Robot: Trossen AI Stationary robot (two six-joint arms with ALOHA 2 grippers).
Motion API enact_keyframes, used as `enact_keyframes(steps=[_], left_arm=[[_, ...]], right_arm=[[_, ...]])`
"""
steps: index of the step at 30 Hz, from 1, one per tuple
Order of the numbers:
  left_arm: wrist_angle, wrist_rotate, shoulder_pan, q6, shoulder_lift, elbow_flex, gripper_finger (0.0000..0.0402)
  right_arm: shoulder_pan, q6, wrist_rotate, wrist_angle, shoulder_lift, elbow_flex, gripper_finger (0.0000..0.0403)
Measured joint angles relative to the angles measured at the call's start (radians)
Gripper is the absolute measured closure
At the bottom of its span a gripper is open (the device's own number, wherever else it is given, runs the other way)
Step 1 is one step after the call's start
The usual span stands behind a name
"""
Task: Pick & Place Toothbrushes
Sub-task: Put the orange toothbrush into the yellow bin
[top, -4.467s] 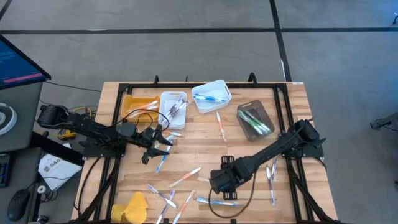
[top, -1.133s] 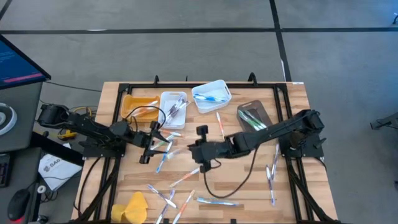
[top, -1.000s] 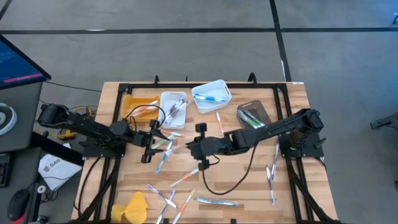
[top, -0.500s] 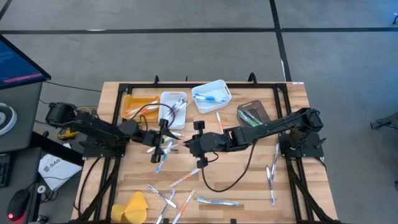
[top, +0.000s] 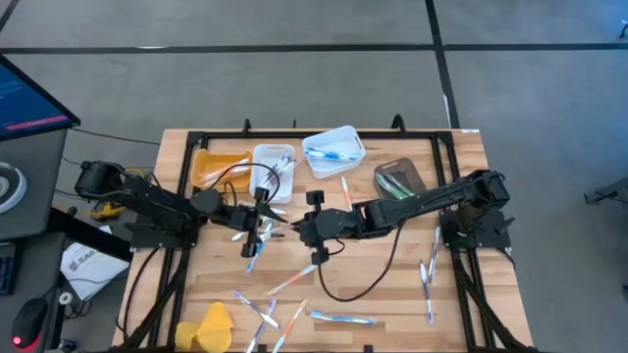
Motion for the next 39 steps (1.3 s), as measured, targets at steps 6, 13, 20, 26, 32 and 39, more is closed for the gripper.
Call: enact_keyframes(steps=[6, 13, 20, 26, 32, 39], left_arm=[[0.001, 0.0, 0.0, -0.005, 0.0, 0.0, 0.0334], [0.001, -0.003, 0.0, -0.026, 0.0, 0.0, 0.0383], [-0.005, 0.001, 0.0, -0.03, 0.0, 0.0, 0.0384], [-0.046, 0.001, -0.001, -0.03, -0.001, 0.0, 0.0384], [-0.063, 0.0, -0.001, -0.03, -0.001, 0.0, 0.0385], [-0.213, -0.065, 0.0, -0.037, -0.017, 0.027, 0.0385]], right_arm=[[-0.006, 0.005, -0.016, 0.0, 0.0, 0.0, 0.0377], [-0.018, 0.031, -0.05, -0.006, 0.0, 0.0, 0.0373], [-0.008, 0.06, -0.049, -0.02, 0.0, -0.001, 0.0326], [0.001, 0.118, 0.014, -0.112, -0.002, 0.015, 0.0247], [0.061, 0.175, 0.259, -0.253, -0.059, 0.034, 0.0194], [0.218, 0.375, 0.424, -0.494, -0.189, 0.035, 0.0173]])
